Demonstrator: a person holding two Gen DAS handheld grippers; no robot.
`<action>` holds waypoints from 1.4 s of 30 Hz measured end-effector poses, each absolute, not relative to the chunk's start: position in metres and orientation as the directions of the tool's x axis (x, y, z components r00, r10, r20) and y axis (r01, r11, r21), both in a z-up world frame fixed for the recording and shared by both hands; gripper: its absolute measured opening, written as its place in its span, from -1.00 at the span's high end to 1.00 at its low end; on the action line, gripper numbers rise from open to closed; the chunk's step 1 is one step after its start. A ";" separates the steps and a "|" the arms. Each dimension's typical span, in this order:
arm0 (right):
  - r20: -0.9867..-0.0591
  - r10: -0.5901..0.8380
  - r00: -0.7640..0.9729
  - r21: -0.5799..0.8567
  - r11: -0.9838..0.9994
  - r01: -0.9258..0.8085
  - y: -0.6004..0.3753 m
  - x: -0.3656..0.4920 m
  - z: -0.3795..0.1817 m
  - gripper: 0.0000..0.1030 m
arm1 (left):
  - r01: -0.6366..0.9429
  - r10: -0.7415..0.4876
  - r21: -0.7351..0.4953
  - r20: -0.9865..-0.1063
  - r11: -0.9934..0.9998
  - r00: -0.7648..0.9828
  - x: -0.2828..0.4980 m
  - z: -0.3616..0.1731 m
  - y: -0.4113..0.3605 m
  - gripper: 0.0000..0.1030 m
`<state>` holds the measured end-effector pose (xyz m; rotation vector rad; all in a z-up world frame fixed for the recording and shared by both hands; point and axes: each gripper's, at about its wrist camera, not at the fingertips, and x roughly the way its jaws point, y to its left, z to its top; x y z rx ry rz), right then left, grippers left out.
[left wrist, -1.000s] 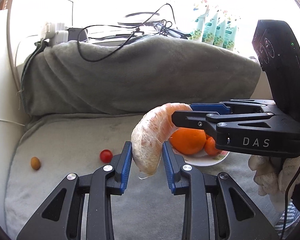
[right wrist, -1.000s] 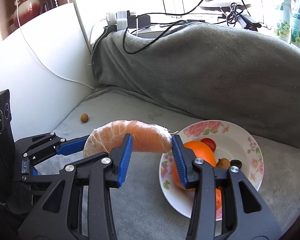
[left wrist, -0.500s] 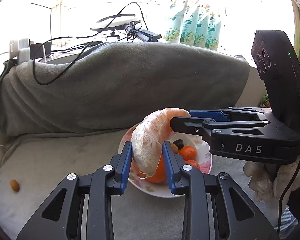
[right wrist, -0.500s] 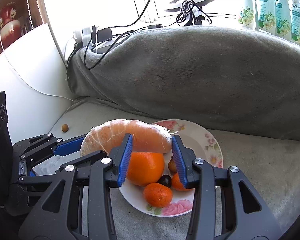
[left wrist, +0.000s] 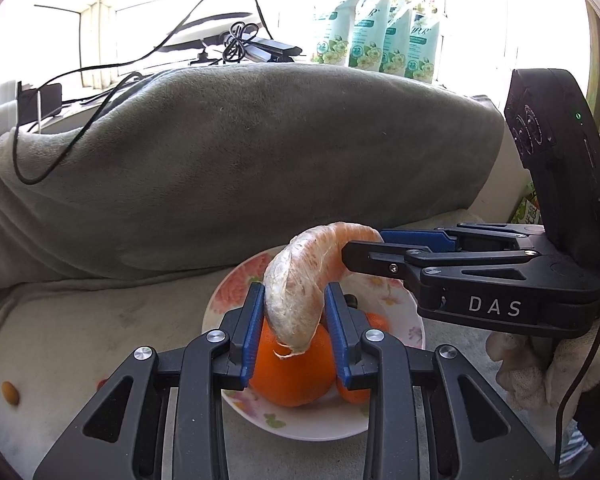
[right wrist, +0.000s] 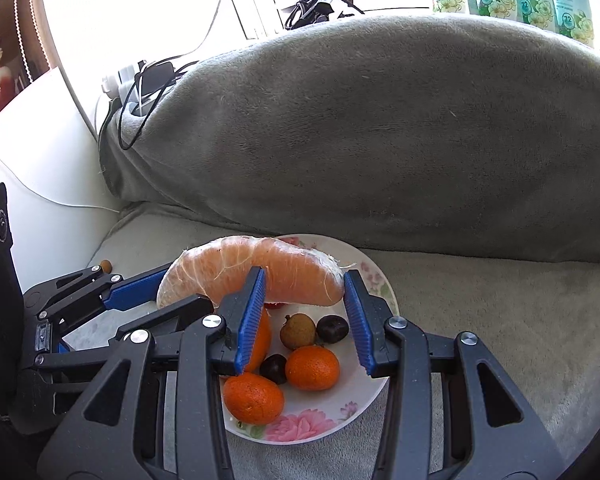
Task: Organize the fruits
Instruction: 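Carry the pomelo segment over the plate with both grippers, then lower the pomelo segment onto the plate and open both grippers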
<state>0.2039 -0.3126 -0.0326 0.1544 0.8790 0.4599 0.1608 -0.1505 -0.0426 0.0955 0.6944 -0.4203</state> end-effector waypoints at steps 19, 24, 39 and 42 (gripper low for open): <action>-0.716 0.434 0.547 0.324 0.900 -0.290 -0.326 0.205 -0.043 0.18 | 0.416 -0.341 -0.042 -0.649 0.908 0.680 0.162 -0.045 -0.156 0.44; -0.716 0.422 0.556 0.313 0.906 -0.285 -0.328 0.202 -0.041 0.17 | 0.405 -0.337 -0.049 -0.651 0.913 0.680 0.161 -0.045 -0.153 0.43; -0.707 0.387 0.592 0.287 0.922 -0.259 -0.331 0.194 -0.031 -0.51 | 0.387 -0.329 -0.052 -0.634 0.921 0.699 0.152 -0.037 -0.143 -0.43; -0.691 0.382 0.613 0.283 0.924 -0.257 -0.331 0.190 -0.027 -0.75 | 0.381 -0.326 -0.051 -0.631 0.923 0.704 0.149 -0.034 -0.140 -0.44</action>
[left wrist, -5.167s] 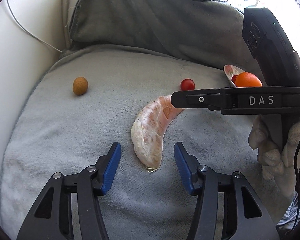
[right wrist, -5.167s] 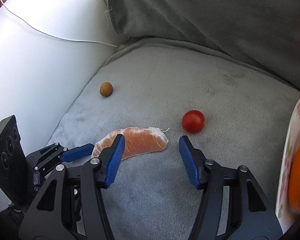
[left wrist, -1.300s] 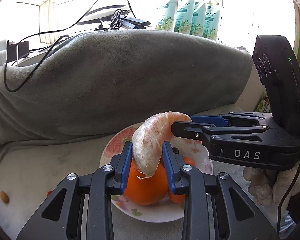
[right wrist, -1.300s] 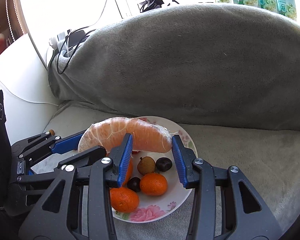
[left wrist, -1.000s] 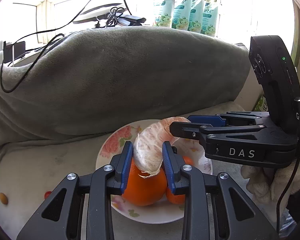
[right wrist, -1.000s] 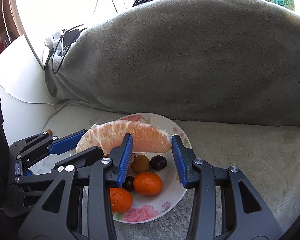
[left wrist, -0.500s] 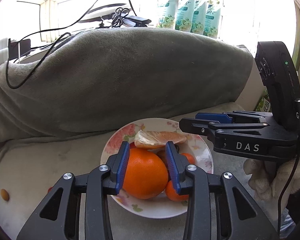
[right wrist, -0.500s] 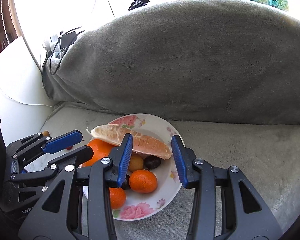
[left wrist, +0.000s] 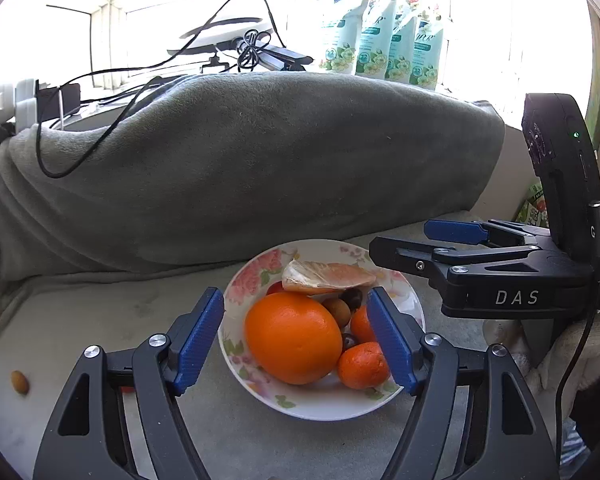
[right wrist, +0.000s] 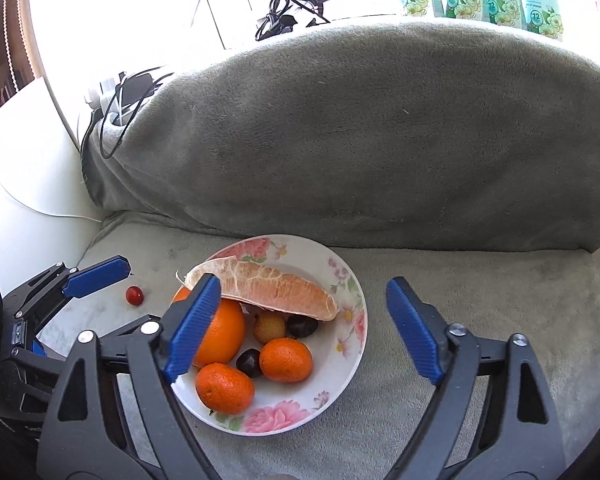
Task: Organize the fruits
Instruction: 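Lower the pomelo segment onto the plate and open both grippers, then move the left gripper to the brown kiwi while the right gripper approaches the cherry tomato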
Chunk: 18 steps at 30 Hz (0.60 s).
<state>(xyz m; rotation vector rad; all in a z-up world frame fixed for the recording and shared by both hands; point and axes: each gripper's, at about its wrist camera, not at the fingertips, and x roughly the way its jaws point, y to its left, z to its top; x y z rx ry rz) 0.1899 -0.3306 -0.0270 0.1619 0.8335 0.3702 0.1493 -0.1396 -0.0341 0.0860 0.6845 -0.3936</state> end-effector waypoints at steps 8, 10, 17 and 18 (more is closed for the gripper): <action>-0.684 0.392 0.615 0.288 0.920 -0.266 -0.323 0.187 -0.021 -0.76 | 0.365 -0.323 -0.061 -0.618 0.929 0.717 0.142 -0.027 -0.127 -0.51; -0.681 0.394 0.617 0.288 0.919 -0.268 -0.320 0.186 -0.020 -0.76 | 0.365 -0.322 -0.061 -0.617 0.929 0.718 0.139 -0.025 -0.125 -0.52; -0.672 0.403 0.622 0.294 0.915 -0.276 -0.309 0.179 -0.016 -0.76 | 0.352 -0.311 -0.057 -0.615 0.934 0.725 0.133 -0.022 -0.117 -0.54; -0.670 0.405 0.622 0.294 0.914 -0.278 -0.307 0.179 -0.016 -0.77 | 0.351 -0.311 -0.059 -0.615 0.935 0.725 0.132 -0.021 -0.114 -0.54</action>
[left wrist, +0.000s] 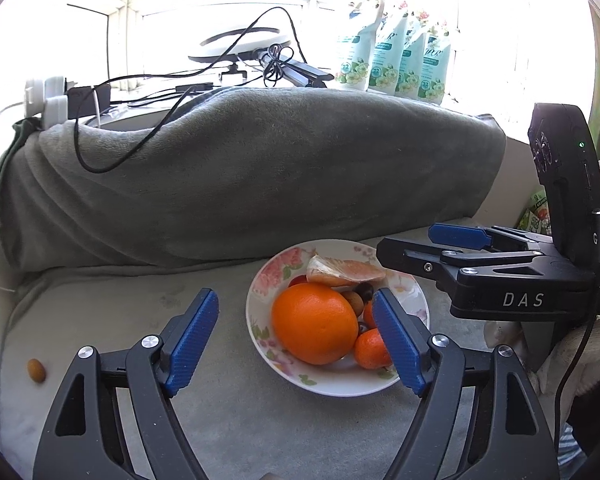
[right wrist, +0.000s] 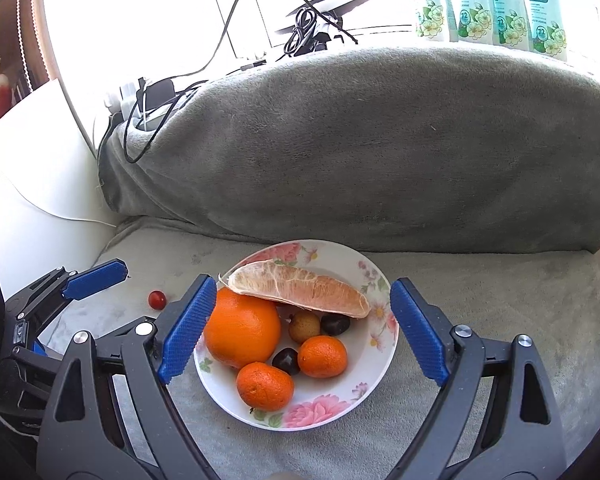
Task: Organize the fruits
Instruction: 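Move the left gripper to the brown kiwi while the right gripper approaches the cherry tomato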
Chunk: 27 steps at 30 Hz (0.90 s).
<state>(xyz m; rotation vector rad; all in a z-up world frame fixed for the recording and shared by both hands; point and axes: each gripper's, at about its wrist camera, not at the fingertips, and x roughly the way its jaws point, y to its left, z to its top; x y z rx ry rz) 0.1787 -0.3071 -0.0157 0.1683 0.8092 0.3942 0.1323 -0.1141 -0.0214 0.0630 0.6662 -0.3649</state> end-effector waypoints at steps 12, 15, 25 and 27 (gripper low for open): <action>-0.647 0.442 0.622 0.278 0.896 -0.348 -0.271 0.166 -0.001 -0.77 | 0.293 -0.279 -0.076 -0.601 0.953 0.749 0.130 -0.018 -0.072 -0.54; -0.644 0.454 0.616 0.267 0.888 -0.375 -0.257 0.164 0.001 -0.77 | 0.272 -0.267 -0.084 -0.600 0.959 0.755 0.130 -0.020 -0.058 -0.54; -0.640 0.493 0.590 0.219 0.852 -0.475 -0.208 0.155 0.002 -0.76 | 0.182 -0.200 -0.091 -0.602 0.979 0.773 0.129 -0.030 -0.002 -0.54; -0.641 0.495 0.586 0.205 0.847 -0.491 -0.197 0.154 0.000 -0.76 | 0.165 -0.185 -0.090 -0.603 0.982 0.776 0.129 -0.032 0.008 -0.54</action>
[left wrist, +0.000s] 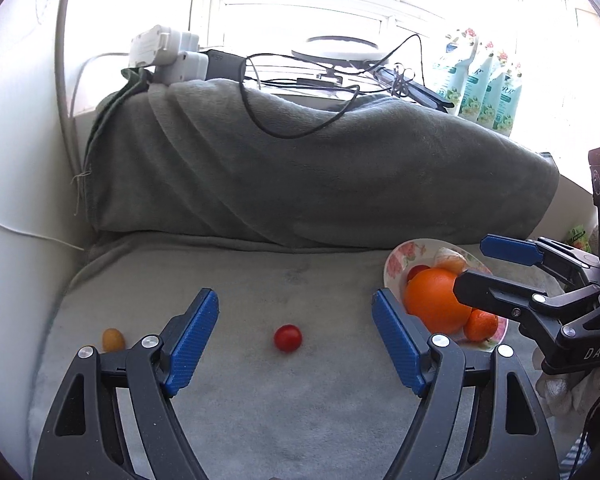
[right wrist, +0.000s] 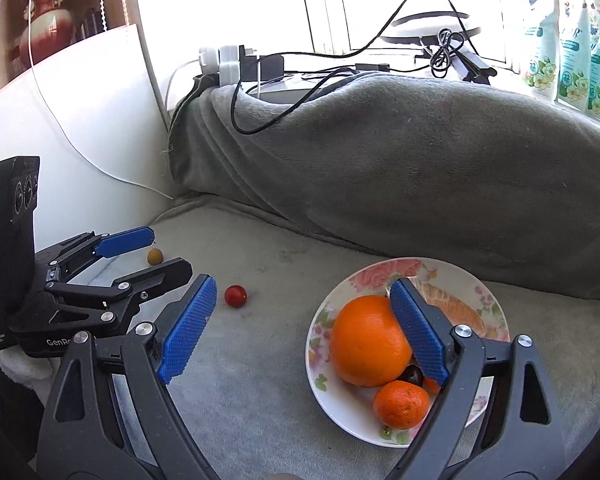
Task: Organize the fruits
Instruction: 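Move the left gripper to the brown kiwi while the right gripper approaches the cherry tomato, then close the left gripper on the brown kiwi while the right gripper grasps the cherry tomato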
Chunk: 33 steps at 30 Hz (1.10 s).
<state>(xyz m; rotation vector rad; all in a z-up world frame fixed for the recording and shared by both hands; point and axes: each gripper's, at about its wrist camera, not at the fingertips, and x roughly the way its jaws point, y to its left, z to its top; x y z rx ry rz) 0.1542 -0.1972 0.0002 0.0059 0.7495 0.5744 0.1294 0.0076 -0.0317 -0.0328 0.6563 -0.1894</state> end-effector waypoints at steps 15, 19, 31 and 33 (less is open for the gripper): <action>-0.685 0.530 0.500 0.192 0.793 -0.578 -0.127 0.166 -0.028 -0.76 | 0.025 -0.087 -0.106 -0.635 0.994 0.767 0.141 -0.060 0.082 -0.37; -0.698 0.530 0.481 0.183 0.783 -0.595 -0.109 0.167 -0.038 -0.76 | -0.011 -0.063 -0.108 -0.653 0.994 0.754 0.146 -0.071 0.099 -0.10; -0.740 0.517 0.430 0.183 0.771 -0.610 -0.078 0.175 -0.067 -0.53 | -0.090 -0.016 -0.115 -0.699 0.989 0.715 0.160 -0.107 0.138 0.15; -0.747 0.512 0.425 0.180 0.771 -0.611 -0.074 0.177 -0.071 -0.47 | -0.098 -0.014 -0.119 -0.703 0.988 0.711 0.161 -0.110 0.141 0.18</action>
